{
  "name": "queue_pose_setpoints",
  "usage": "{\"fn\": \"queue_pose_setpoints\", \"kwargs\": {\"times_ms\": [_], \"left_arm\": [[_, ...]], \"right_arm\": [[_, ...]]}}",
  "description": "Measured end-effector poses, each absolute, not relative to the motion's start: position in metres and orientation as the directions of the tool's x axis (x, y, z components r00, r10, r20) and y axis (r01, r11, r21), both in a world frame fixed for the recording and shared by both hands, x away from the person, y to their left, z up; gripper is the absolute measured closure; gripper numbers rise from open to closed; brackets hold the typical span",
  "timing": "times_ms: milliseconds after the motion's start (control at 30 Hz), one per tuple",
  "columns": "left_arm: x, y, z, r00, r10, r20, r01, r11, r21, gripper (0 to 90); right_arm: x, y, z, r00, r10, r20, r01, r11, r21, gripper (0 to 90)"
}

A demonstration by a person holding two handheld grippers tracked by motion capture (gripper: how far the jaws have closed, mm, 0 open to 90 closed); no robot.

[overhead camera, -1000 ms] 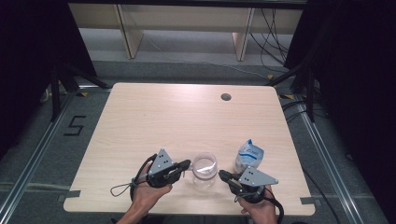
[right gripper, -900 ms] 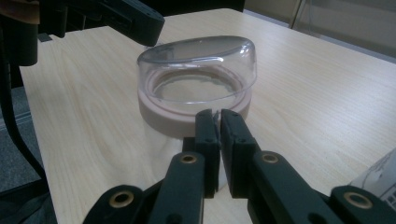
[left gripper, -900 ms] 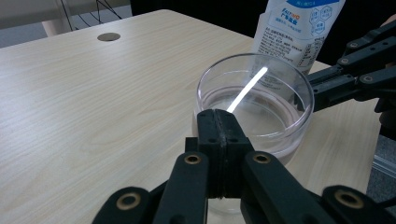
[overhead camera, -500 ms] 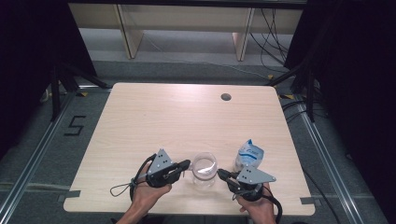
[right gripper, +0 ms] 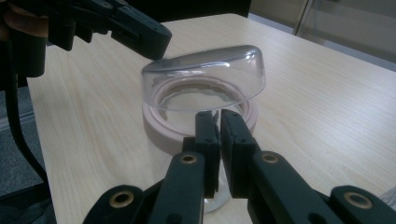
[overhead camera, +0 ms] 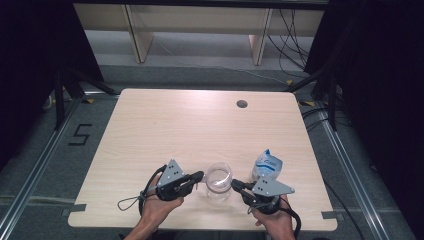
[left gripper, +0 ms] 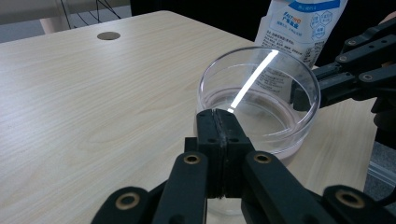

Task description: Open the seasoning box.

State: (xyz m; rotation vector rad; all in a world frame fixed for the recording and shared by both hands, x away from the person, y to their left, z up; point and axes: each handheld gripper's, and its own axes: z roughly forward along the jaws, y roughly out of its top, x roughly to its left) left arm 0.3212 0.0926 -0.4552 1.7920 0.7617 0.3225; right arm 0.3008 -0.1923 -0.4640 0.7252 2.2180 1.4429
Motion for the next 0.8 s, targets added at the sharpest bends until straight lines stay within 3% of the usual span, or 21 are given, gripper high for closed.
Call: {"fn": "queue_pose_setpoints", "kwargs": {"times_ms": [167, 300, 567, 800], "left_arm": [[0.318, 0.098, -0.452, 0.761, 0.623, -0.182, 0.327, -0.126, 0.936, 74.8], [0.309, 0.107, -0.451, 0.776, 0.611, -0.157, 0.317, -0.163, 0.934, 61.0], [0.299, 0.120, -0.471, 0.738, 0.652, -0.172, 0.404, -0.224, 0.887, 36.6], [0.295, 0.121, -0.480, 0.737, 0.665, -0.120, 0.402, -0.288, 0.869, 26.4]], "right_arm": [[0.303, -0.192, -0.462, -0.792, 0.607, -0.067, 0.185, 0.343, 0.921, 86.0], [0.301, -0.190, -0.461, -0.793, 0.608, -0.039, 0.210, 0.333, 0.919, 85.9], [0.300, -0.185, -0.452, -0.796, 0.602, -0.069, 0.169, 0.330, 0.929, 85.4], [0.299, -0.177, -0.444, -0.804, 0.589, -0.079, 0.143, 0.320, 0.937, 85.3]]}}
